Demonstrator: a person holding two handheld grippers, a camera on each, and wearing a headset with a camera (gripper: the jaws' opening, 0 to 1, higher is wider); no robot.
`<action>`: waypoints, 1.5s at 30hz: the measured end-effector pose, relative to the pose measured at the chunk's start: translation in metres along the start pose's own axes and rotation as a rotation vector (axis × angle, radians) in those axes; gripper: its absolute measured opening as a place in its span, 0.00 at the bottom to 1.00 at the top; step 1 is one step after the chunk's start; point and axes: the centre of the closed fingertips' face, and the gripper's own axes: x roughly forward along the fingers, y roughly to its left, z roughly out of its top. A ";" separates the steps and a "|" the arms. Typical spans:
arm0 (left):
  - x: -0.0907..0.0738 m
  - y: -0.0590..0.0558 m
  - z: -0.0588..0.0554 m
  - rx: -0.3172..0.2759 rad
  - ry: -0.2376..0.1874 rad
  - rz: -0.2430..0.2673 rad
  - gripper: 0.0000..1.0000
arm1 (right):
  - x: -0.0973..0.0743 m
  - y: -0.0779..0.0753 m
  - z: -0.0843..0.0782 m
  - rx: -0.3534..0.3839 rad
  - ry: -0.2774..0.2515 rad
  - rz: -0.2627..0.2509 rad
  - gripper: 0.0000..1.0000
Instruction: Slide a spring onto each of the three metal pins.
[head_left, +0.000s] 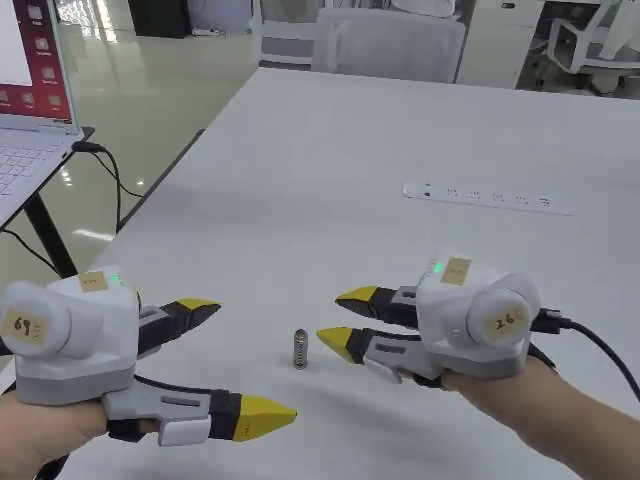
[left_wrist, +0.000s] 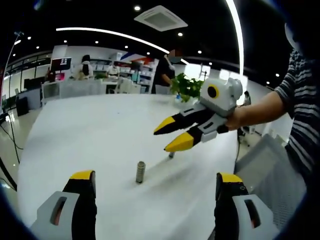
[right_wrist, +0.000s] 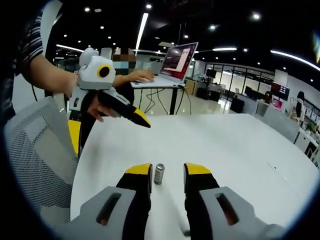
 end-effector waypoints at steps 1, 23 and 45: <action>0.001 -0.001 0.001 0.004 0.001 -0.005 0.97 | -0.004 -0.001 0.000 0.009 -0.004 -0.006 0.24; 0.003 -0.007 0.011 0.027 -0.024 -0.009 0.98 | -0.103 -0.004 -0.039 0.144 -0.023 -0.110 0.50; -0.002 -0.012 0.010 0.053 -0.024 -0.001 0.98 | -0.162 -0.013 -0.074 0.261 -0.050 -0.242 0.88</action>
